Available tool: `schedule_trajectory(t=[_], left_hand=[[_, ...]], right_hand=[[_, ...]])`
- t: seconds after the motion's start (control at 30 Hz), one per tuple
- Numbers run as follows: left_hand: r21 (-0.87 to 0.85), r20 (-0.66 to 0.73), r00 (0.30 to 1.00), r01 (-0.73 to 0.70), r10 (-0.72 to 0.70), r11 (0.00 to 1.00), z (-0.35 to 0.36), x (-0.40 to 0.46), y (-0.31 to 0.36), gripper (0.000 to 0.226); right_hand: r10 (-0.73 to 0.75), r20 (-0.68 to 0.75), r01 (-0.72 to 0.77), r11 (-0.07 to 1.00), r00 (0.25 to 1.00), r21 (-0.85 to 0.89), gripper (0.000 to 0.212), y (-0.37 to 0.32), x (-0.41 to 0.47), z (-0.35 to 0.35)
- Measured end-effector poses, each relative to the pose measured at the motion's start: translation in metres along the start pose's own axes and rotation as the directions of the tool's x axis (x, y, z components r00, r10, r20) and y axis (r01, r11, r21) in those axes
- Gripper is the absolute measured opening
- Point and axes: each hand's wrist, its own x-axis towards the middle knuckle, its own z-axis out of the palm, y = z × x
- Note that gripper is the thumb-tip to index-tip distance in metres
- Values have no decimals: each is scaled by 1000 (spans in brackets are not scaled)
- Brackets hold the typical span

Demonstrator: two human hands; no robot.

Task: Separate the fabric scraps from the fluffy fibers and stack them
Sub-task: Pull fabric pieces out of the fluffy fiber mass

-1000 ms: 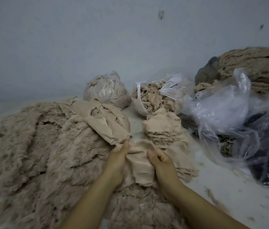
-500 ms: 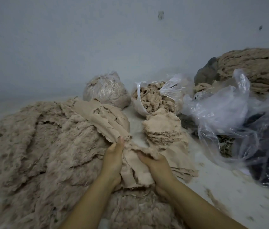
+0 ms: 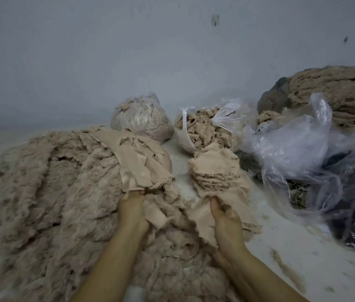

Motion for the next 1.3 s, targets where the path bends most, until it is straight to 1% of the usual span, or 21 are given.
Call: schedule_trajectory(t=[0.07, 0.1, 0.17, 0.27, 0.3, 0.37, 0.4, 0.43, 0.5, 0.57, 0.6, 0.67, 0.73, 0.83, 0.9, 0.97, 1.03, 1.07, 1.13, 1.23, 1.3], left_hand=[[44, 39, 999, -13, 12, 999, -2, -3, 4, 30], [96, 101, 994, 19, -29, 995, 1, -8, 4, 35], [188, 255, 950, 134, -180, 973, 10, -21, 2, 47], [305, 377, 891, 138, -253, 942, 9, -28, 0, 48], [300, 426, 862, 151, -274, 942, 6, -28, 0, 48], [275, 548, 756, 242, -359, 930, 3, -34, 0, 44], [271, 592, 707, 278, -387, 922, 4, -38, -2, 36], [265, 613, 688, 284, -388, 922, 5, -41, -4, 27], [205, 599, 741, 225, -303, 953, 9, -42, -9, 14], [158, 570, 794, 146, -211, 977, 12, -40, -8, 13], [158, 570, 801, 115, -185, 981, 12, -39, -6, 14], [176, 596, 786, 67, -161, 982, 10, -38, -1, 20], [232, 621, 766, 19, -163, 972, 8, -37, 3, 24], [246, 615, 769, 21, -173, 969, 10, -38, 4, 23], [210, 600, 772, 100, -209, 972, 12, -37, 2, 33], [226, 651, 707, 167, -277, 960, 13, -40, 2, 41], [241, 683, 660, 203, -314, 949, 12, -43, -2, 33], [235, 661, 682, 208, -313, 949, 12, -44, -5, 27], [186, 574, 769, 213, -282, 959, 13, -45, -14, 23], [219, 472, 860, 96, -192, 971, 18, -48, -18, 3], [289, 416, 899, 13, -137, 957, 20, -48, -21, 16]], right_hand=[[-12, 17, 12, 1000, 1000, -10, 17, -1, 2, -2], [-17, 39, 18, 1000, 999, -24, 17, -1, 1, 1], [-18, 73, 21, 999, 997, -32, 19, 1, -2, 5], [26, 124, -36, 996, 992, 80, 38, -4, -4, 4], [42, 140, -57, 993, 989, 105, 44, -6, -3, 1], [68, 173, -87, 991, 983, 106, 48, -7, -2, -3], [80, 205, -105, 988, 976, 116, 48, -6, -2, -4], [93, 242, -127, 983, 966, 130, 48, -5, -2, -5], [110, 309, -155, 980, 945, 125, 46, -1, -2, -6], [97, 354, -123, 991, 930, 51, 48, 2, -1, -8], [69, 369, -69, 997, 927, -13, 52, 2, -1, -9], [-34, 358, 110, 975, 933, -194, 56, -3, 4, -9], [-95, 351, 227, 906, 931, -358, 44, -14, 8, -7], [-22, 456, 224, 891, 890, -394, 21, -25, 14, 0], [-47, 411, 220, 897, 910, -384, 20, -26, 18, 6], [-131, 291, 239, 897, 948, -373, 19, -25, 23, 9], [-227, 167, 277, 870, 959, -407, 22, -26, 28, 10], [-268, 130, 298, 857, 955, -421, 25, -27, 29, 10], [-309, 105, 324, 844, 945, -427, 28, -26, 32, 9], [-359, 81, 351, 801, 930, -485, 28, -23, 34, 4], [-363, 68, 349, 803, 929, -483, 23, -21, 38, 0]])
